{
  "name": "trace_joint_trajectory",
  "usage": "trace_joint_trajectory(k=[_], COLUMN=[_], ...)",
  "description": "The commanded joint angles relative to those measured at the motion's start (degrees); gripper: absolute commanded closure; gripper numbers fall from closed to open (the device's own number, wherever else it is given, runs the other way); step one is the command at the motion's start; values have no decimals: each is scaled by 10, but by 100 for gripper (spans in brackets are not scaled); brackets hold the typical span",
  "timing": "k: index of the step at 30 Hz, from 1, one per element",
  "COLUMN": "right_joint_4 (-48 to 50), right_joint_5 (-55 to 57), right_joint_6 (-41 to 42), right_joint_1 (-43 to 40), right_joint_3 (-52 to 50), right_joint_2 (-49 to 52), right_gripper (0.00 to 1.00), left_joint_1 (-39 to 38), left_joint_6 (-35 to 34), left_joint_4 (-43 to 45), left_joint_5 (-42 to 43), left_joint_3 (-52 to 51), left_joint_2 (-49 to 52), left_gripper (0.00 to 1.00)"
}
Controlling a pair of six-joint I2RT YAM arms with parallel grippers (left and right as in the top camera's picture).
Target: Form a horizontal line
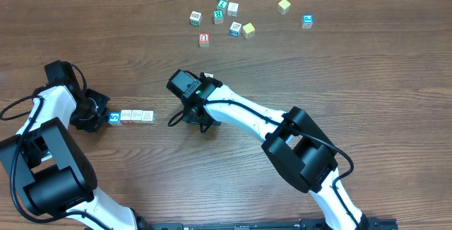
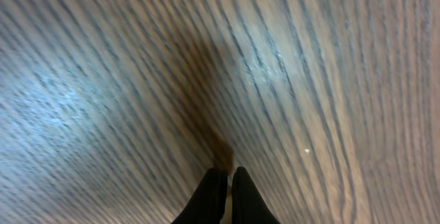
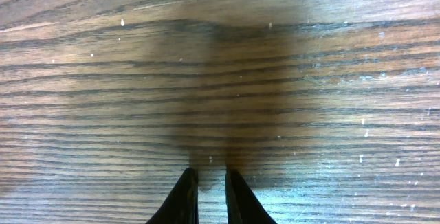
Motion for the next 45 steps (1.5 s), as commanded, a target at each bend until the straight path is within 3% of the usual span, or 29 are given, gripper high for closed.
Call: trace_joint_trajectory(k=[1,6,10,13,23,45], right_joint_4=[-5,-8,-2,-3,-3,-3], right_joint_5=[24,25,25,25,25,25], right_joint_6=[-3,-3,-3,-3,-3,-3], right_joint_1=[-4,-4,-4,-4,-4,-4], right_joint_3=[-10,-10,-10,-10,-11,-11], right_joint_2=[12,12,12,12,12,12], right_gripper=[88,88,88,88,88,88], left_joint_1=[0,14,21,16,16,-7], left_joint_6=[7,15,33,60,55,8], left_joint_4=[-2,-121,-202,-185,-124,-100], left_joint_5=[-92,-209,-152,-101,28,48], left_joint_3=[0,8,7,6,6,6], left_joint_2=[-10,-10,-10,-10,-10,-10], left_gripper=[96,96,96,96,96,96])
